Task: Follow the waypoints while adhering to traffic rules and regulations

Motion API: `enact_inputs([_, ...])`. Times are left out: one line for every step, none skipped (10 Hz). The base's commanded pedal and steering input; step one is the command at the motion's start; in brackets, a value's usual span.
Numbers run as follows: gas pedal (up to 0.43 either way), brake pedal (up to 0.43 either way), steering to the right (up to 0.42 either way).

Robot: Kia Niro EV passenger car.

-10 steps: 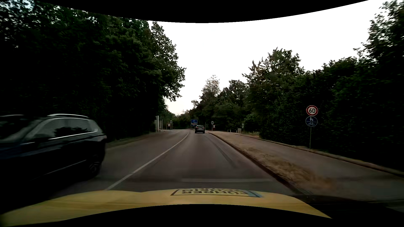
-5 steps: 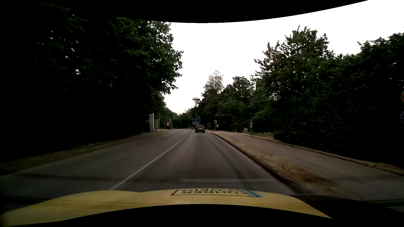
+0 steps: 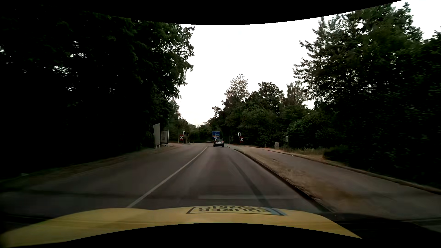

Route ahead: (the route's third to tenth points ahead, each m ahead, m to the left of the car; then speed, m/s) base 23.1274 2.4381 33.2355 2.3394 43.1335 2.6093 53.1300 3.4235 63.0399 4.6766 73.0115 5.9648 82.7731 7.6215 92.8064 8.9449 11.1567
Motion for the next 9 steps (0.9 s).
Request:
enact_inputs([0.118, 0.000, -0.010])
enact_inputs([0.118, 0.000, -0.010])
enact_inputs([0.118, 0.000, -0.010])
enact_inputs([0.118, 0.000, -0.010])
enact_inputs([0.118, 0.000, -0.010])
enact_inputs([0.118, 0.000, -0.010])
enact_inputs([0.118, 0.000, -0.010])
enact_inputs([0.110, 0.000, -0.010])
enact_inputs([0.110, 0.000, -0.010])
